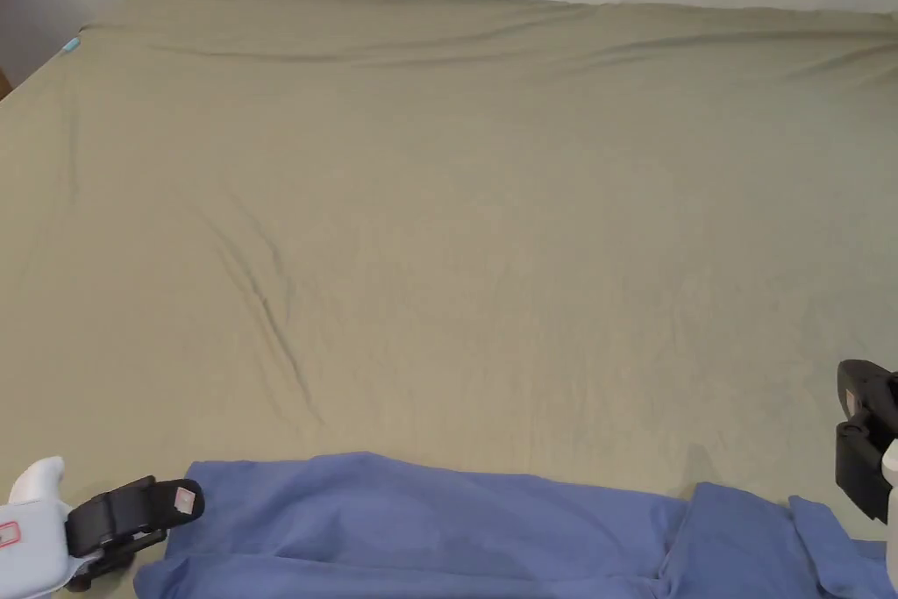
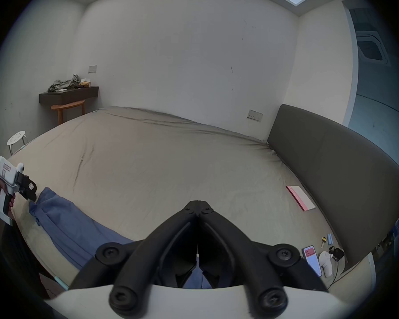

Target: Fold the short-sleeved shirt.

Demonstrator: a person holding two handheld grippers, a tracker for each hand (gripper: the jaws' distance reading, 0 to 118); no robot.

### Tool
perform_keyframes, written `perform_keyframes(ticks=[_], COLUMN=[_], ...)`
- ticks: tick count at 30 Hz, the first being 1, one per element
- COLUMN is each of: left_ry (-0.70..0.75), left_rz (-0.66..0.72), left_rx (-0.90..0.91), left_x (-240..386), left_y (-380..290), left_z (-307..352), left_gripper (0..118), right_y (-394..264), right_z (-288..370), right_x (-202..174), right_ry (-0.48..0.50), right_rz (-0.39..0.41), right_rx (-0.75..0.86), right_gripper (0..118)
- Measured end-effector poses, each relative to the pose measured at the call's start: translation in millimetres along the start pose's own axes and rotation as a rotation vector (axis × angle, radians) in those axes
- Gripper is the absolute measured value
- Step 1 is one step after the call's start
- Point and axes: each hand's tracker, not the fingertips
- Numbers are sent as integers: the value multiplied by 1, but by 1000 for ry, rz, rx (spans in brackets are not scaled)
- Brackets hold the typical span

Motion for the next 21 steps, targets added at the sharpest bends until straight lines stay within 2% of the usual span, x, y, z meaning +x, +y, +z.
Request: perform_keyframes(ticks=[1, 3, 5, 6, 8, 10, 12, 13, 15, 17, 18, 21], left_ry=[-41, -170, -262, -313, -362, -333, -340, -225, 22, -182, -140, -64], left_rz=[60, 49, 197, 214, 124, 151, 113, 62, 7, 123, 134, -7], left_rx=[-30, 40, -72, -88, -88, -179, -173, -136, -118, -146, -133, -119], left_x=[-10, -12, -13, -10, 15, 27, 45, 51, 50, 41, 45, 54], left_y=[0, 2, -7, -12, -25, -35, -38, -36, -33, -34, -36, -38], left_z=[-6, -4, -21, -29, -44, -65, -71, -69, -74, -70, -67, -60], left_gripper=[118, 118, 118, 118, 118, 117, 115, 104, 12, 13, 13, 13], right_y=[0, 0, 1, 0, 1, 1, 3, 4, 3, 3, 3, 1], right_z=[1, 4, 6, 7, 8, 9, 11, 13, 17, 21, 23, 28], right_x=[-1, -2, -2, -2, -5, -5, -6, -7, -4, -2, -1, 5], right_ry=[-3, -5, 2, 6, 8, 10, 17, 19, 19, 18, 16, 1], right_rz=[2, 1, -10, -14, -17, -18, -23, -22, -18, -10, -8, -7], right_rx=[-1, -1, 0, 0, 4, 9, 12, 13, 23, 30, 32, 38], right_gripper=[3, 3, 3, 3, 3, 3, 3, 3, 3, 3, 3, 3])
